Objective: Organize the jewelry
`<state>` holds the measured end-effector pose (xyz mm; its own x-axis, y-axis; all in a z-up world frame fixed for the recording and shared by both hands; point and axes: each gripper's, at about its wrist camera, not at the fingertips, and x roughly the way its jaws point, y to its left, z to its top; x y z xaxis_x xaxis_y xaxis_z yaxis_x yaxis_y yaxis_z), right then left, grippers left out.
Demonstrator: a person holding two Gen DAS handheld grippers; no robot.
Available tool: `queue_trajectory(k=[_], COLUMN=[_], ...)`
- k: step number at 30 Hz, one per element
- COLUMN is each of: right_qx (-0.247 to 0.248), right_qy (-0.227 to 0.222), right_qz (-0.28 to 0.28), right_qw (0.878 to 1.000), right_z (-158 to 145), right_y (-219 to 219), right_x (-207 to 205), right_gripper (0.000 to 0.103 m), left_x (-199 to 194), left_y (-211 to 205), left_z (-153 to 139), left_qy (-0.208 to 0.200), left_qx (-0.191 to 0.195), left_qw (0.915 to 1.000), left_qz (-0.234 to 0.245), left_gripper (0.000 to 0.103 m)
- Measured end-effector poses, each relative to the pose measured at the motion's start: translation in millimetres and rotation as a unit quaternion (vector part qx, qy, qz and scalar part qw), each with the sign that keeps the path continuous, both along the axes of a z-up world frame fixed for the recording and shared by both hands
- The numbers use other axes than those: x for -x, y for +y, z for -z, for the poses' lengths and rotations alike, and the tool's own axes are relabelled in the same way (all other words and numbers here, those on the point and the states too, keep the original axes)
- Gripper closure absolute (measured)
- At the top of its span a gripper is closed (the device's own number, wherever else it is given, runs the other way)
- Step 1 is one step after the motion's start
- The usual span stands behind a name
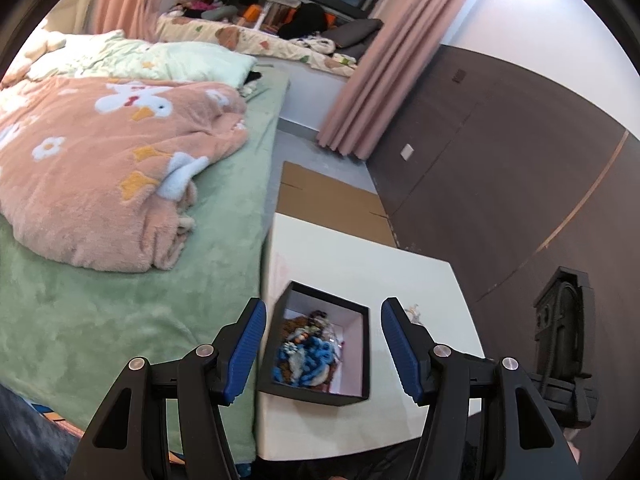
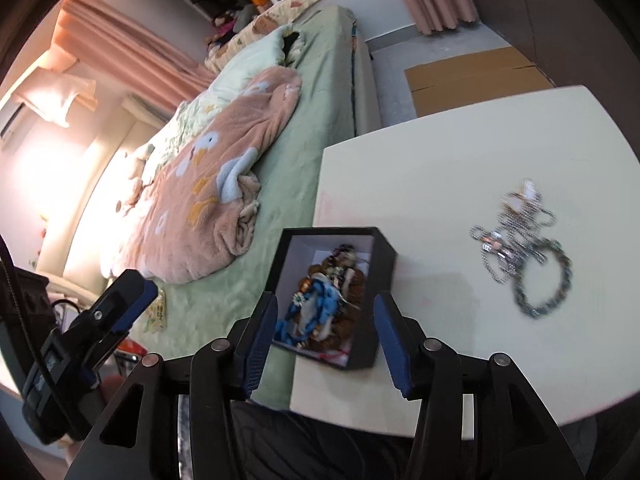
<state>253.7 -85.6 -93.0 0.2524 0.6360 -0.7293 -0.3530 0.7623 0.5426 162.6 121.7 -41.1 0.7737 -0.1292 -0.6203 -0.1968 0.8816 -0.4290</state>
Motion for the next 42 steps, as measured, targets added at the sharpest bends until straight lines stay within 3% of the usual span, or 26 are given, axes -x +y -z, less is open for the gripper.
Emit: queue_trajectory(k=[3,6,11,13,15,19,21,23,33,42], right_qx=[0.002,0.006,0.003,0.005,0.007,0.0,0.002,0.005,-0.005,-0.003], right_qy=[-0.006,-0.02,-0.034,-0.033,-0.032,-0.047,-0.056,-0.07,-0.12,-0.131], right_qz=[0.019,0.04,0.072,0.086,0.097,0.121,0.126,0.129,0.151,0.138], right_qw=[1.0,0.999,0.997,0.996,0.995,0.992,0.99,0.989,0.981,0.982], right_z=[-6.3,-14.7,-29.5,-34.6,-39.2,-53.7,-61.4,-69.8,-109.6,-120.4], right_y=[-26.5,-55.8,-101.9,-119.0,-133.0,-158.8,-164.5,-169.3,-184.0,-164.4], right_x=[9.5,19.4,32.2,35.0,38.0,49.2,56.5,65.4,95.0,101.5], right_gripper=[0.048,0.034,0.031,0.025,0.011,0.008,0.0,0.0,0.0,0.0], left_x=[4.3,4.5,6.8,9.1,11.6,16.9,19.5,23.6,38.7,46.4], left_y=[-13.0,-25.8,-51.9,-63.5,-73.4,-92.3,-98.8,-104.4,-121.9,-122.2], left_z=[-1.8,-2.5,-10.3,-14.7,-19.9,-32.8,-38.4,-44.0,-64.3,-64.4], left_qy=[-0.003,0.004,0.005,0.0,-0.006,-0.021,-0.028,-0.038,-0.056,-0.052], left_qx=[-0.007,-0.007,-0.017,-0.017,-0.019,-0.032,-0.034,-0.035,-0.052,-0.064], left_qw=[1.0,0.9998,0.9995,0.9993,0.9989,0.9979,0.9975,0.997,0.9937,0.9918], left_qz=[0.004,0.017,0.027,0.034,0.042,0.053,0.055,0.057,0.083,0.098], left_gripper=[0.042,0.042,0.041,0.031,0.019,0.014,0.008,0.004,0.001,0.001])
